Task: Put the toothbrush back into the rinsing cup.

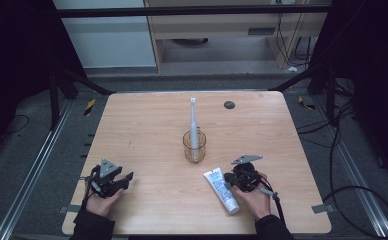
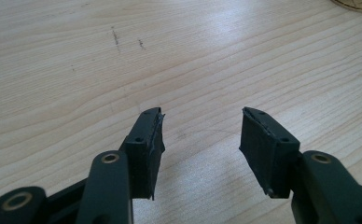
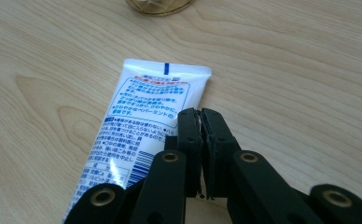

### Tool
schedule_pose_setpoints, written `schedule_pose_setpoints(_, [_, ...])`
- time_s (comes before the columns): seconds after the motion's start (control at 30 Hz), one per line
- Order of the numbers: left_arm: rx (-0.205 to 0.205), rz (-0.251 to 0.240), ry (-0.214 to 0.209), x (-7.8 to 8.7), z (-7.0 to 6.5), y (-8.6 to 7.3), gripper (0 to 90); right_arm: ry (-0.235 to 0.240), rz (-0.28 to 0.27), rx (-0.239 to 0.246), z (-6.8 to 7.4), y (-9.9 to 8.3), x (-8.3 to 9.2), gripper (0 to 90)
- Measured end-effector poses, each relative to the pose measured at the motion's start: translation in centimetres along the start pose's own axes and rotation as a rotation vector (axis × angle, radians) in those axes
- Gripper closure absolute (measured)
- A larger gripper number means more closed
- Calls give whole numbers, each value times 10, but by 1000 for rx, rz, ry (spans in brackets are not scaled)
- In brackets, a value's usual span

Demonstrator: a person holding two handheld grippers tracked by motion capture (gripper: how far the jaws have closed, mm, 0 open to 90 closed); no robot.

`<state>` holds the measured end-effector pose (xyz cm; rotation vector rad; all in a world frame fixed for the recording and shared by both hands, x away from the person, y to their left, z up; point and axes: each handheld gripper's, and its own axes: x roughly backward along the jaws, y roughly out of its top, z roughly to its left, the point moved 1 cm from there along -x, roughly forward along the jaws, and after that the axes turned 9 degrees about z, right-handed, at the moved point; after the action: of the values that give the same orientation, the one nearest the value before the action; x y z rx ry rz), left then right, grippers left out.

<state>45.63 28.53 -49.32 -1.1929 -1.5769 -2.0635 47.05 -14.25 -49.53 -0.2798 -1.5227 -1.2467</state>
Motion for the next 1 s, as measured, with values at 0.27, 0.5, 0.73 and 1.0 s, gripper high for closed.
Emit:
schedule_pose_setpoints(0.27, [-1,2,-1,0,0,0,475,20,4,34,8,5,-1,870])
schedule_pose_setpoints(0.5, [1,0,-3,0,1,0,472,21,-10,41,9,5,3,824])
schedule_pose_setpoints(0.73, [3,-2,-5,0,1,0,466,-18,-55,48,6,6,20,686])
schedule_pose_setpoints(1.0, [-11,0,-8,-1,1,1,461,-62,-55,45,2,8,40,499])
